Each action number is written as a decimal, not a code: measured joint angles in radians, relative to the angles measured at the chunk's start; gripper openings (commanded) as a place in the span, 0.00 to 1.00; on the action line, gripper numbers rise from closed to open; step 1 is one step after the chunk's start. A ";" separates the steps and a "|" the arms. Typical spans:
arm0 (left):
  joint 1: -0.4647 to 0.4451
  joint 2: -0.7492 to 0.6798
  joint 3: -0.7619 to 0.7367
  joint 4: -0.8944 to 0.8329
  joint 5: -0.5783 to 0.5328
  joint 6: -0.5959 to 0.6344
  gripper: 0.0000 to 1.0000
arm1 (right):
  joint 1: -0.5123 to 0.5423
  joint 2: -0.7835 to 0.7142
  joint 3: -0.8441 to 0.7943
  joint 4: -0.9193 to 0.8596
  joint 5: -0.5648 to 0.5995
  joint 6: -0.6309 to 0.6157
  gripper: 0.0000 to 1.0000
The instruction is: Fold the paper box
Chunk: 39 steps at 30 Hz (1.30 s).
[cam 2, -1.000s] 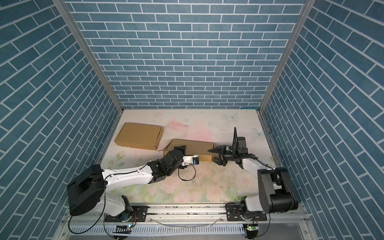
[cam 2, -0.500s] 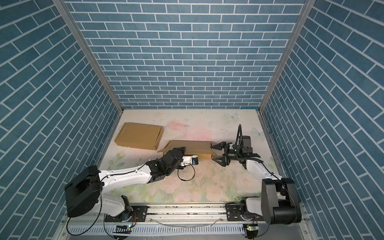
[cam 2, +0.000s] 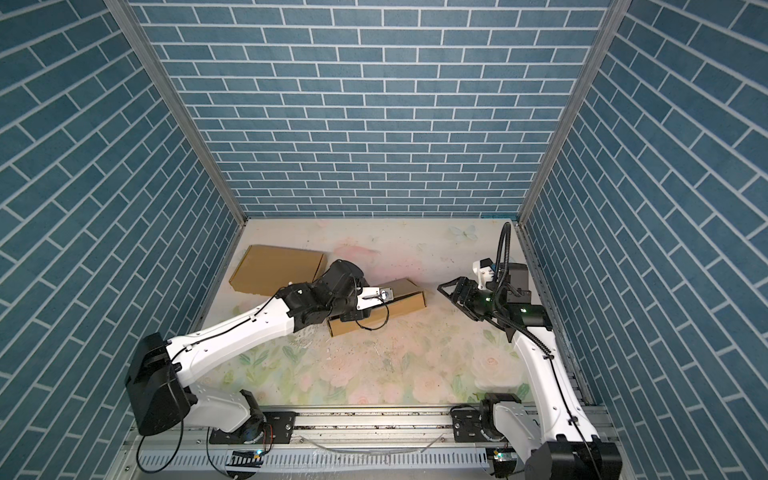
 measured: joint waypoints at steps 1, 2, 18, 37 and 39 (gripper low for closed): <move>0.009 0.009 0.013 -0.023 0.022 -0.006 0.57 | 0.002 -0.012 -0.008 0.013 0.010 -0.018 0.75; 0.018 0.023 0.026 -0.048 0.039 -0.011 0.59 | 0.008 -0.022 -0.018 0.028 0.022 -0.034 0.76; -0.046 0.000 -0.066 -0.054 0.184 -0.179 0.76 | 0.048 0.105 -0.066 0.072 0.147 -0.097 0.80; -0.034 0.023 -0.208 0.121 0.241 -0.291 0.78 | 0.291 0.451 0.111 0.068 0.370 -0.126 0.76; -0.034 0.025 -0.228 0.153 0.242 -0.303 0.78 | 0.315 0.494 0.113 0.066 0.414 -0.136 0.75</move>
